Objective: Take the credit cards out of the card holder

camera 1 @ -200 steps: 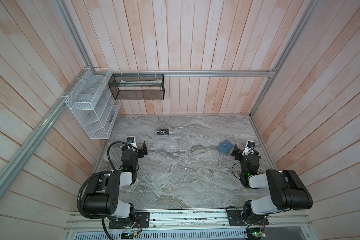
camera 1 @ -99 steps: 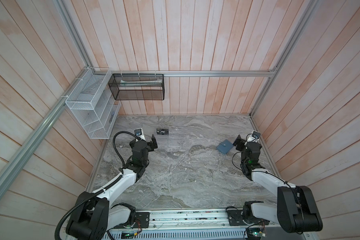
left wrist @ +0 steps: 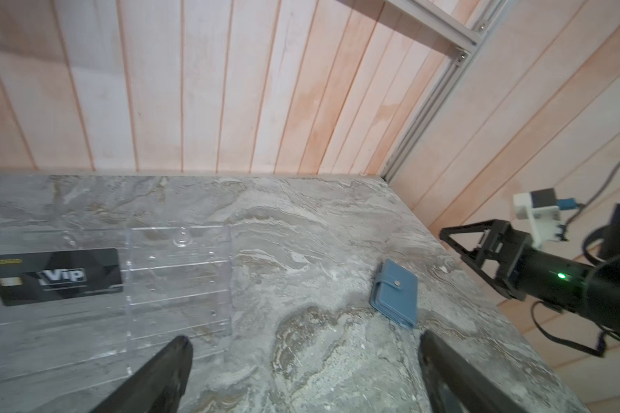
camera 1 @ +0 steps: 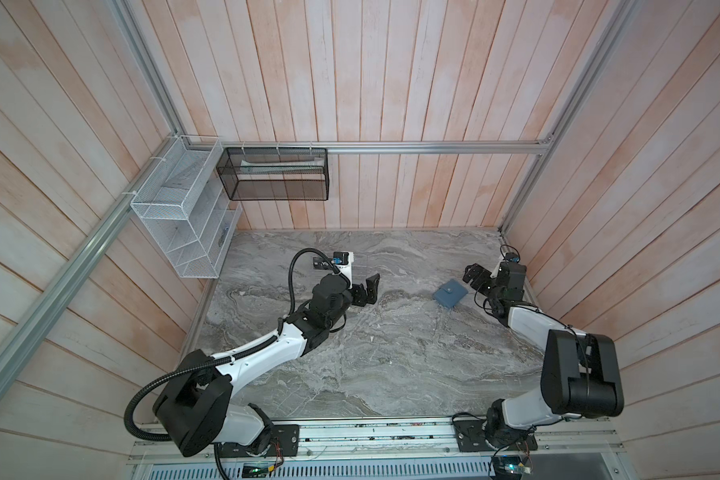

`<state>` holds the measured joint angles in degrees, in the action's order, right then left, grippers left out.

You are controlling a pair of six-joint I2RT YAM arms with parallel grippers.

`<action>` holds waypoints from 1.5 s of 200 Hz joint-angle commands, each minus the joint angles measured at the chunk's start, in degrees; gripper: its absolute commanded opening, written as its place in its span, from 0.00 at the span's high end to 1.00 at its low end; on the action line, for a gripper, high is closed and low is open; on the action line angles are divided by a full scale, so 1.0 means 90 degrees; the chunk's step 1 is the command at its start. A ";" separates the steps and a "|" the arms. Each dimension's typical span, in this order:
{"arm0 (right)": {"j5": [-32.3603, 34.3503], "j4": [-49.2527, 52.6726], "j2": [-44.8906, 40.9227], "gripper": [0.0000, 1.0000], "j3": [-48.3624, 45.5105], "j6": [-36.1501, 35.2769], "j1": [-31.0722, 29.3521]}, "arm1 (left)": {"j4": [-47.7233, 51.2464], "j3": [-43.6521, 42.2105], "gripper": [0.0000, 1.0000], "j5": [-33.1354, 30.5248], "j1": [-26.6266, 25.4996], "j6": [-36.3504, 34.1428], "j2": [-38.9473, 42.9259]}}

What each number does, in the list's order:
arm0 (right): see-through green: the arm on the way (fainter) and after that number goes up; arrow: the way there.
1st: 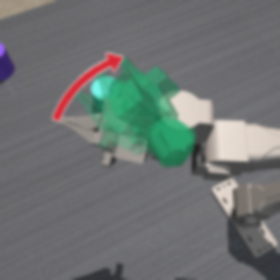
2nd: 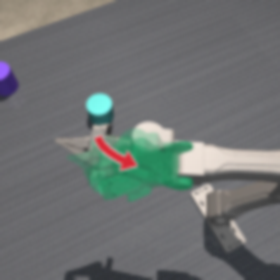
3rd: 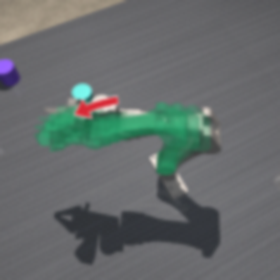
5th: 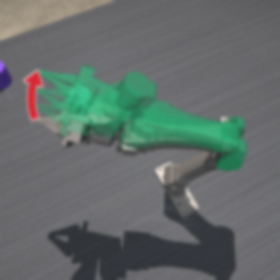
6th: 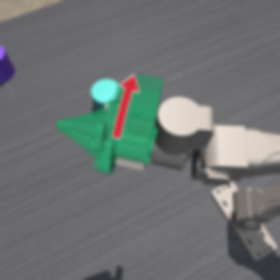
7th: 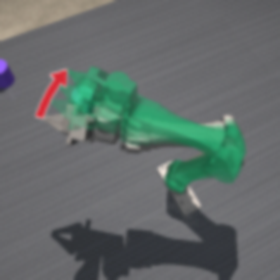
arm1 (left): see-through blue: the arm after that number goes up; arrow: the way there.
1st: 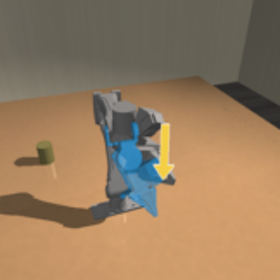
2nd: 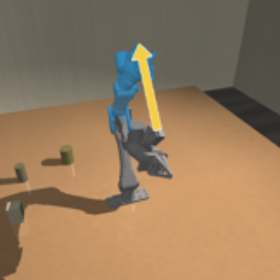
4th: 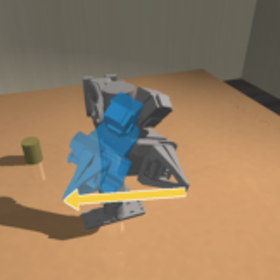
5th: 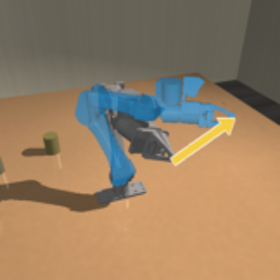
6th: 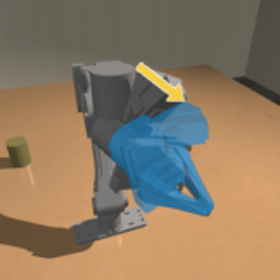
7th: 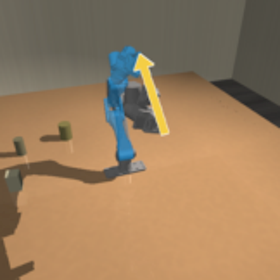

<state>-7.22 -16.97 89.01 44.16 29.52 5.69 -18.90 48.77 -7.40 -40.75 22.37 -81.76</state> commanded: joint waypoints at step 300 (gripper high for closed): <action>-0.0777 0.1265 0.1623 0.18 0.1455 -0.0648 -0.1744 | 0.0268 0.1233 0.00 0.2945 0.0397 0.2444 -0.2063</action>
<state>-15.68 -11.40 104.53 54.96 27.16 -11.35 -15.29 60.71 15.25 -36.93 41.98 -99.48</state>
